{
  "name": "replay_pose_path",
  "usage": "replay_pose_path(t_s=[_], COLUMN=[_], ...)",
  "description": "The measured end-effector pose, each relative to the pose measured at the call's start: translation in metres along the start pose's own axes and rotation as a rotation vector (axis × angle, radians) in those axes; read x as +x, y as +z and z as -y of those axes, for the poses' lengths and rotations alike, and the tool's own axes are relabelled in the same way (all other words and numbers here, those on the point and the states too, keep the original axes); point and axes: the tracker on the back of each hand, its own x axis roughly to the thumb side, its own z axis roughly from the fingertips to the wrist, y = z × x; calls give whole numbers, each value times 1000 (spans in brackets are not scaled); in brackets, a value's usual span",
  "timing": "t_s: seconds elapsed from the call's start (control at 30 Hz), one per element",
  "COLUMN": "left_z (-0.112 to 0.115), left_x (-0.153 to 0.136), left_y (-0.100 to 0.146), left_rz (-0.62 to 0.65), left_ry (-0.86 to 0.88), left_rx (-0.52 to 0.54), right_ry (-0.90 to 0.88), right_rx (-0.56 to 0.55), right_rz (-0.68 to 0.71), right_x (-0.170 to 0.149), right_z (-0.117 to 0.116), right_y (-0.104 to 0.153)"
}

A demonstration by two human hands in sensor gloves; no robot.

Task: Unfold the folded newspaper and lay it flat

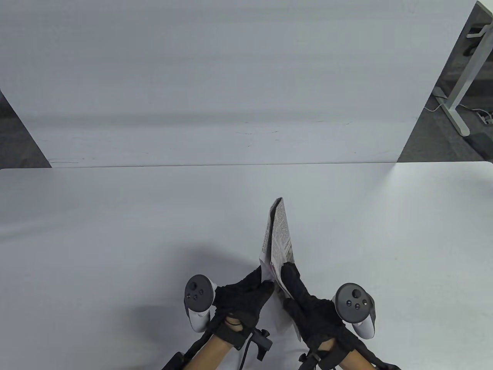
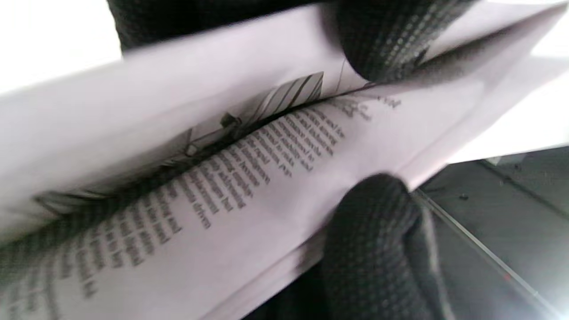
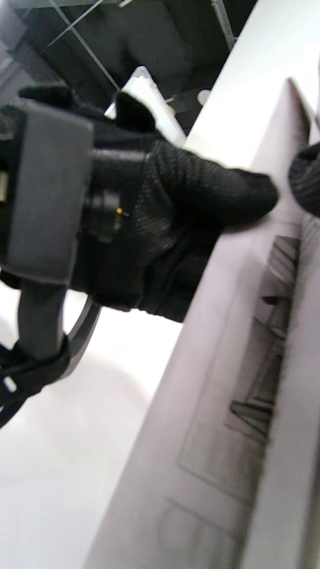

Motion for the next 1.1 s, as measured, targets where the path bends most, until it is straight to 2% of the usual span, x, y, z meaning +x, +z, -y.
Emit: replay_pose_path(t_s=[0.1,0.2,0.23,0.47,0.63,0.7,0.77,1.0,1.03,1.1], left_z=[-7,-21,-24,-81,-118,-120,-119,-127,-131,-144], left_x=[-2,0,1,1,-11,-18,-22,-25,-26,-24], left_y=[-3,-6,-6,-13,-16,-17,-18,-19,-18,-13], left_rz=[-17,-23,-26,-57,-134,-145,-154,-181,-187,-178], left_ry=[53,75,69,-37,-40,-26,-9,74,77,34], left_rx=[5,32,39,138,89,40,73,-4,7,130], right_ry=[-141,-256,-258,-162,-199,-206,-221,-266,-265,-238], right_rx=[5,-78,-98,-421,-510,-452,-477,-400,-396,-391], right_rz=[5,18,16,-77,-149,-154,-177,-129,-124,-110], right_x=[-3,-4,-4,-9,-26,-33,-39,-32,-31,-24], right_z=[8,26,29,103,142,144,143,142,142,138], right_y=[-2,-1,-1,13,21,19,18,17,17,17])
